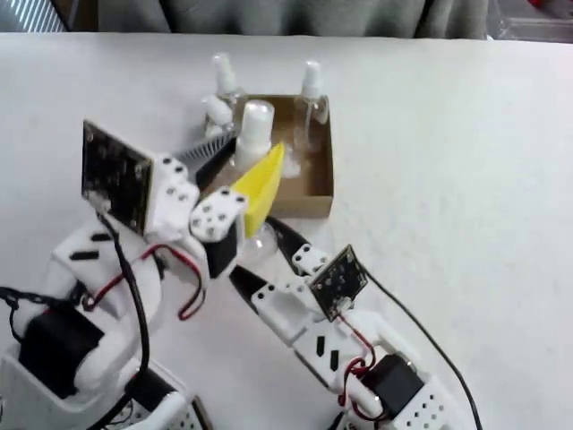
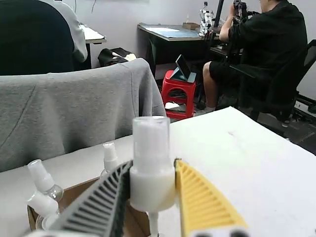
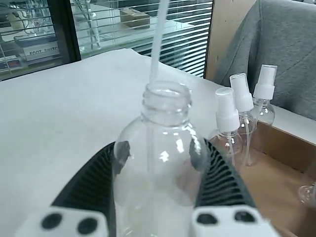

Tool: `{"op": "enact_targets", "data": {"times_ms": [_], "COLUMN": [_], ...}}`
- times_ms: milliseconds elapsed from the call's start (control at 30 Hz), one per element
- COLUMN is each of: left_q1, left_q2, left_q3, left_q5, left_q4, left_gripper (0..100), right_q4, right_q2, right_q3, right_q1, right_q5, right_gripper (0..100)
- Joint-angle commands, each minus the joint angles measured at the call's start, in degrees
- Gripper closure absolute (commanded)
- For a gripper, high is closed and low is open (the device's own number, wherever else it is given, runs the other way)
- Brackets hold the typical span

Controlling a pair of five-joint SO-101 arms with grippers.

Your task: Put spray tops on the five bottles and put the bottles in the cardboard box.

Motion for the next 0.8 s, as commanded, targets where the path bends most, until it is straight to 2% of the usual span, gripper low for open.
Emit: {"op": "enact_targets", "data": {"times_ms": [0,233,600,667,767], "left_q1": [0.84,0.84,0.84,0.84,0.84], "left_q2": [-4.09,-10.15,-15.96,-16.66,-18.68], "left_q3": [4.4,16.09,24.35,25.23,27.08], "left_q5": [-0.18,-0.44,-0.7,-0.7,-0.62], "left_q4": [-2.46,-6.95,-6.77,-6.59,-6.59], "left_gripper": [98,97,97,93,81], "right_q4": [-0.04,-0.04,-0.04,-0.04,-0.04], "right_q2": [-0.48,-0.48,-0.48,-0.48,-0.48], "right_q3": [-0.7,-0.7,-0.7,-0.7,-0.7], "right_q1": [0.4,0.4,0.4,0.4,0.4], "right_q5": [0.09,0.09,0.09,0.09,0.09], "right_gripper": [98.3,98.3,98.3,98.3,98.3]}}
